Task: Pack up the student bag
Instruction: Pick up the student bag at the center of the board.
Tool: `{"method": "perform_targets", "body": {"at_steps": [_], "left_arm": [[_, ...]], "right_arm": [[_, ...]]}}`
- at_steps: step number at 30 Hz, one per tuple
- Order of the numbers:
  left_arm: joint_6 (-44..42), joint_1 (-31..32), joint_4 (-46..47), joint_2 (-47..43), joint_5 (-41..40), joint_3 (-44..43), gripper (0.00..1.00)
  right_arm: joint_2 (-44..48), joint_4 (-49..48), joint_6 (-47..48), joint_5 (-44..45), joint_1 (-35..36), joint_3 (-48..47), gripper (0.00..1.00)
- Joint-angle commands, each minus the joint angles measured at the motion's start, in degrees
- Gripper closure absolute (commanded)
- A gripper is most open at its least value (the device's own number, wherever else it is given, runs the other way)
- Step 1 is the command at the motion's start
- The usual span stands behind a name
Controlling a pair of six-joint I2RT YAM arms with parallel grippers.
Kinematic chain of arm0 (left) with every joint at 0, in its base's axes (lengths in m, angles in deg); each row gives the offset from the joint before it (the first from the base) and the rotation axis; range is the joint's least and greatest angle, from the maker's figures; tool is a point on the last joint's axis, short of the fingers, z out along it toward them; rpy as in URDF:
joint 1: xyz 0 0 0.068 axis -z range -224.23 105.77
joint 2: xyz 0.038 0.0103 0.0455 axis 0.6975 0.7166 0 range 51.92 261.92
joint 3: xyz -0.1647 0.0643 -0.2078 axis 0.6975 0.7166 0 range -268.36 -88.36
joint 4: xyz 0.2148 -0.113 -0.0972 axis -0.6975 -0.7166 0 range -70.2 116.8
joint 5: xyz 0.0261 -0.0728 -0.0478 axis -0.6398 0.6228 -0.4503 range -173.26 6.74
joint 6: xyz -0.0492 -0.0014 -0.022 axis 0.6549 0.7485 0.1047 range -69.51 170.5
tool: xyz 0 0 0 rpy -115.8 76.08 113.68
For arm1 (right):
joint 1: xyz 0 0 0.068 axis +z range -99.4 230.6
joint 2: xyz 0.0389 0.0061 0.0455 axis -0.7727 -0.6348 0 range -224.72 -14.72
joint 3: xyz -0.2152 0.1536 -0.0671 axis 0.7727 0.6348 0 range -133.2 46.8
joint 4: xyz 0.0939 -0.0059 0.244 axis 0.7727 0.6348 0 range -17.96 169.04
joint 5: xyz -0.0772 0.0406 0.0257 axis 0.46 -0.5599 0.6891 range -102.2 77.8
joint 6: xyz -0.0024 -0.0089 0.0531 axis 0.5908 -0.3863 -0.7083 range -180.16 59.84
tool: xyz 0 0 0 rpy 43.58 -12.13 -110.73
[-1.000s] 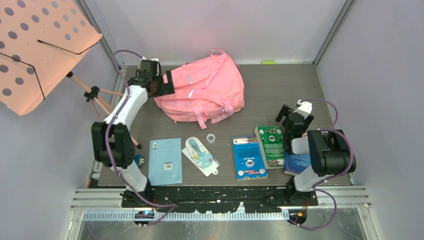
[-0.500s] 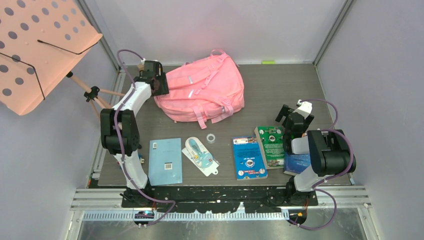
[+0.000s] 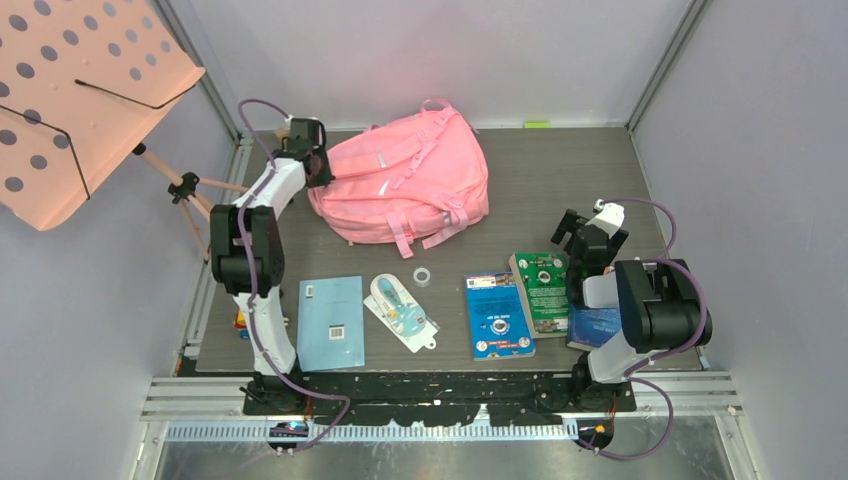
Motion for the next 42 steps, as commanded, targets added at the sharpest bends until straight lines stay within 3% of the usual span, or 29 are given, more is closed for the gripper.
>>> {"method": "perform_targets", "body": {"at_steps": [1,8,13,14,18,21,26,28,30,34,39,42], "left_arm": [[-0.2,-0.3,7.0,-6.2,4.0,3.0,1.0],[1.5,0.1,8.4,-17.7,11.6,5.3,1.0],[4.6,0.7,7.9,-24.8,17.7,4.2,1.0],[5.1,0.9,7.6,-26.0,18.9,3.8,1.0],[6.6,2.7,7.3,-31.9,21.3,3.5,1.0],[7.1,4.9,7.3,-36.1,22.4,3.3,1.0],[8.2,9.8,6.4,-42.1,22.8,3.0,1.0],[9.0,11.2,6.1,-43.6,24.1,2.9,1.0],[9.9,12.3,6.0,-44.6,25.6,3.0,1.0],[10.6,13.7,5.9,-45.9,27.3,3.2,1.0],[11.0,16.2,5.7,-47.1,28.5,2.6,1.0],[10.7,17.4,5.0,-47.7,28.5,2.0,1.0]], "right_arm": [[1.0,-3.7,0.5,1.9,-0.2,0.2,0.0],[15.0,5.6,-1.3,6.2,1.1,0.4,0.0],[30.0,25.3,-11.8,6.5,1.3,-3.8,0.0],[31.5,32.3,-12.5,4.1,1.3,-6.2,0.0],[37.9,39.9,-14.0,-1.1,1.3,-10.2,0.0],[41.3,45.4,-11.0,-14.2,1.3,-14.7,0.02],[39.4,57.6,-6.5,-33.0,2.0,-27.0,0.06],[37.7,59.2,-5.7,-38.8,4.4,-30.1,0.06],[36.5,62.3,-2.3,-39.6,12.3,-33.6,0.06],[34.0,67.2,4.4,-34.8,25.3,-39.7,0.06],[30.9,65.3,9.5,-29.0,37.4,-42.2,0.07],[28.1,64.2,13.3,-20.9,46.3,-43.0,0.08]]}}
